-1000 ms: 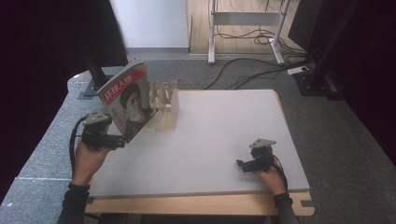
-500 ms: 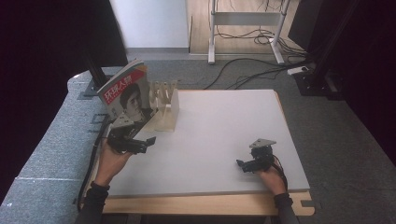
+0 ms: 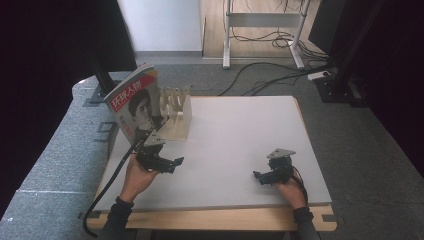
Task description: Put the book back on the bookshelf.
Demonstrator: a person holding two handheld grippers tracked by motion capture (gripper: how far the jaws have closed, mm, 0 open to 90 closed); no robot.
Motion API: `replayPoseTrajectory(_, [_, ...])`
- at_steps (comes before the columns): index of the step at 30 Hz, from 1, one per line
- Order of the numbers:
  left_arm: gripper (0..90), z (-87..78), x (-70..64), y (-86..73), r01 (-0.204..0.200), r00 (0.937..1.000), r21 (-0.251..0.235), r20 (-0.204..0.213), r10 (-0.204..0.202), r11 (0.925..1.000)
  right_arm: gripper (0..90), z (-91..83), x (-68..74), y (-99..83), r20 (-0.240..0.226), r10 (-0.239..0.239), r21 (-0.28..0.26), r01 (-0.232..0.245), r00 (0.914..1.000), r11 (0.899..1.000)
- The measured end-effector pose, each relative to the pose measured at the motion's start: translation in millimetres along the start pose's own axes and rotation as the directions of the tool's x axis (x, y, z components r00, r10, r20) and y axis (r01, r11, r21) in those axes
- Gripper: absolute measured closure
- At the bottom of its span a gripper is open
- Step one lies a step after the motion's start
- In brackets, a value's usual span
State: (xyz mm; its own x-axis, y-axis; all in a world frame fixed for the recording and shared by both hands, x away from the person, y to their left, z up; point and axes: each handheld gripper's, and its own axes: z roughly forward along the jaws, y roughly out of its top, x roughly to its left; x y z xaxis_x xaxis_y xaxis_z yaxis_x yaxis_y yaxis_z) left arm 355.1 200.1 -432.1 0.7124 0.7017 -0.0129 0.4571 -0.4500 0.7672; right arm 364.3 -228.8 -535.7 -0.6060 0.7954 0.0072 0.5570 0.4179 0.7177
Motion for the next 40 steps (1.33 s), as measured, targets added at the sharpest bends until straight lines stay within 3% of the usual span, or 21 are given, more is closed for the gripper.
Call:
replayPoseTrajectory(6, [0.0, 17.1, -3.4, -13.1, 0.003, 0.9999, 0.001, 0.013, -0.003, 1.0000, 0.0, 0.0, 0.0, 0.0, 0.001, -0.002, -0.001, 0.002, 1.0000, 1.000])
replayPoseTrajectory(8, [0.0, 23.3, -3.7, -17.6, 0.014, 0.9994, 0.016, 0.030, -0.015, 0.9998, 0.0, 0.0, 0.0, -0.1, 0.001, -0.002, -0.001, 0.002, 1.0000, 1.000])
replayPoseTrajectory(12, [0.0, 34.6, -6.4, -27.9, -0.007, 0.9999, 0.045, 0.009, 0.007, 0.9990, 0.0, -0.1, 0.1, -0.1, 0.001, -0.001, 0.000, 0.001, 1.0000, 1.000])
replayPoseTrajectory(19, [0.0, 49.6, -6.9, -45.1, 0.009, 0.9995, 0.072, 0.031, -0.011, 0.9974, 0.0, -0.1, 0.3, -0.1, 0.002, 0.000, 0.000, 0.000, 1.0000, 1.000])
replayPoseTrajectory(28, [0.0, 70.1, -6.4, -65.8, 0.009, 0.9997, 0.154, 0.021, -0.013, 0.9880, 0.0, -0.1, 0.3, -0.1, 0.002, 0.000, 0.000, 0.000, 1.0000, 1.000])
replayPoseTrajectory(30, [0.0, 70.5, -8.8, -65.6, -0.008, 0.9999, 0.154, 0.007, 0.007, 0.9880, 0.0, -0.1, 0.4, -0.2, 0.002, 0.000, 0.000, 0.000, 1.0000, 1.000])
replayPoseTrajectory(40, [0.0, 70.7, -9.3, -66.5, -0.003, 1.0000, 0.157, 0.002, 0.002, 0.9877, 0.0, -0.1, 0.9, -1.0, 0.004, -0.001, -0.002, 0.001, 1.0000, 1.000])
